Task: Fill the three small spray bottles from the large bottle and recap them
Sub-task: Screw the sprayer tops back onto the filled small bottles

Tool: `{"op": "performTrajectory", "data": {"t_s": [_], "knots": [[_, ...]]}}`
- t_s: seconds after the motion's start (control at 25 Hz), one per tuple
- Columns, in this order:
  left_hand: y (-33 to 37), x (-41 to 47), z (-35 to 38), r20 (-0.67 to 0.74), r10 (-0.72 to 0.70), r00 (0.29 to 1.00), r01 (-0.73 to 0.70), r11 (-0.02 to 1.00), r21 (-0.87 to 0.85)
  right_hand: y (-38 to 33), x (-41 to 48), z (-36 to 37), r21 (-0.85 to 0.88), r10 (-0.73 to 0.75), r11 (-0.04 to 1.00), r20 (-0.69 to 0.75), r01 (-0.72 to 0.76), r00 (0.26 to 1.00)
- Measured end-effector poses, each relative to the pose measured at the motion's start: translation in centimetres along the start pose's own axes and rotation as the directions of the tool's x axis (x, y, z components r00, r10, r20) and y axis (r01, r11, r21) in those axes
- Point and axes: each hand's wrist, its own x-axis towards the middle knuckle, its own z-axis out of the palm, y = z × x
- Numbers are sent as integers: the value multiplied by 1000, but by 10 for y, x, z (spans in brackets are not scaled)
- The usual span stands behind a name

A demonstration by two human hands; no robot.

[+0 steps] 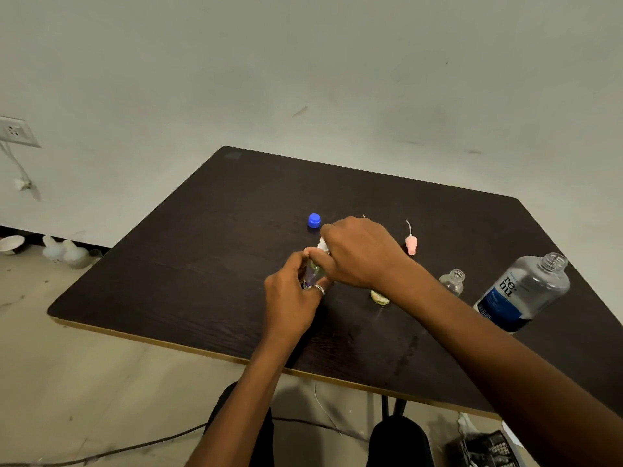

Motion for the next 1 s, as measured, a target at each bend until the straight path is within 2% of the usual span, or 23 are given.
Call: {"op": "performTrajectory", "data": {"t_s": [0.12, 0.24, 0.36, 0.48, 0.68, 0.84, 1.0], "knots": [[0, 0, 0, -1, 17, 1000, -17, 1000, 21, -6, -1, 4, -29, 97, 995, -67, -99, 993], [2, 0, -1, 2, 2, 1000, -2, 1000, 14, -8, -1, 2, -56, 116, 991, -67, -120, 991], [2, -1, -2, 2, 9, 1000, -9, 1000, -18, -1, -3, -8, 76, 43, 996, -11, -42, 999], [2, -2, -2, 2, 7, 1000, -7, 998, -60, 10, 0, -16, 262, -107, 962, 107, 76, 988], [3, -2, -2, -4, -1, 1000, 1, 998, -63, 14, 10, -13, 282, -163, 953, 153, 115, 975], [4, -1, -2, 1, -11, 1000, 11, 999, -53, 12, 6, -7, 263, -115, 961, 117, 81, 987], [2, -1, -1, -26, 0, 1000, -1, 1000, -26, 3, -5, -1, 221, 16, 975, 50, -27, 999]]}}
